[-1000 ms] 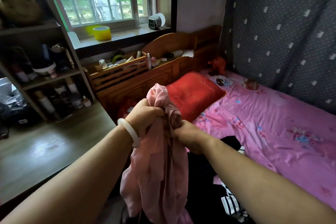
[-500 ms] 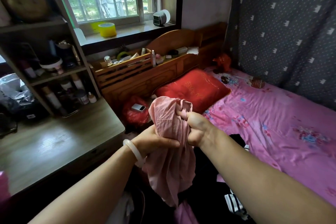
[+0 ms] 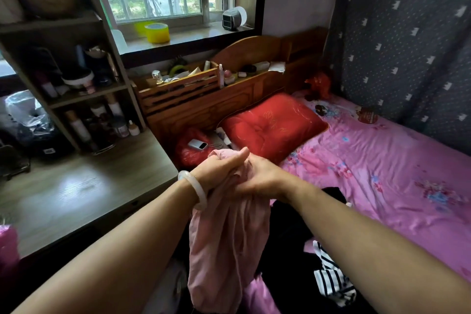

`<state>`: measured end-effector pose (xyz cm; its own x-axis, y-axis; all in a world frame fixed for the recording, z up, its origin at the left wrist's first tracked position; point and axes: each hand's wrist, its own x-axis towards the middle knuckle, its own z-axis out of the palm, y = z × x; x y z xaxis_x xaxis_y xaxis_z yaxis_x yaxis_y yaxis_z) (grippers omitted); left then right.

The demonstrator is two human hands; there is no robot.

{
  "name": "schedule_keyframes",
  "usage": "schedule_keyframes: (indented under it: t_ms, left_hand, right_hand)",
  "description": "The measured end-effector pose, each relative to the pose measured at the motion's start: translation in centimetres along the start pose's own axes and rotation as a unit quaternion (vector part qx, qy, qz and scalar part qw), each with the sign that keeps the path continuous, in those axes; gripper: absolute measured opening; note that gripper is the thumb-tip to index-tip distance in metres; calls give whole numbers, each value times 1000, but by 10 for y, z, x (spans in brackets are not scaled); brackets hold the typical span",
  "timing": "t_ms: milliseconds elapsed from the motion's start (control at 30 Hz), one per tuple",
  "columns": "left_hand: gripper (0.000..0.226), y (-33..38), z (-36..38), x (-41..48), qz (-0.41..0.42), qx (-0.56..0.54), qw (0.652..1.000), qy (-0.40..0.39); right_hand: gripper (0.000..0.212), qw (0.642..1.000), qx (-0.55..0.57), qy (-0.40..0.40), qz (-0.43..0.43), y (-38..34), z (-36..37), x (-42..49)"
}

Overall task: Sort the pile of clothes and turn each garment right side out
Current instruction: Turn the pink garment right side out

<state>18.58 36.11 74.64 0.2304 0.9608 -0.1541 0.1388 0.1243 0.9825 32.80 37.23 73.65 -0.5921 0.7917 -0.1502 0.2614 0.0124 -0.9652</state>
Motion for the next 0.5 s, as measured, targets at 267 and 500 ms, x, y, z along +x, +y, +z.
schedule_keyframes:
  t_ms: [267, 500]
  left_hand:
    - [110, -41, -26, -9, -17, 86, 996, 5]
    - [130, -94, -10, -16, -8, 225, 965, 133]
  right_hand:
    - [34, 933, -54, 346, 89, 12, -24, 20]
    - [28, 889, 370, 236, 131, -38, 11, 31]
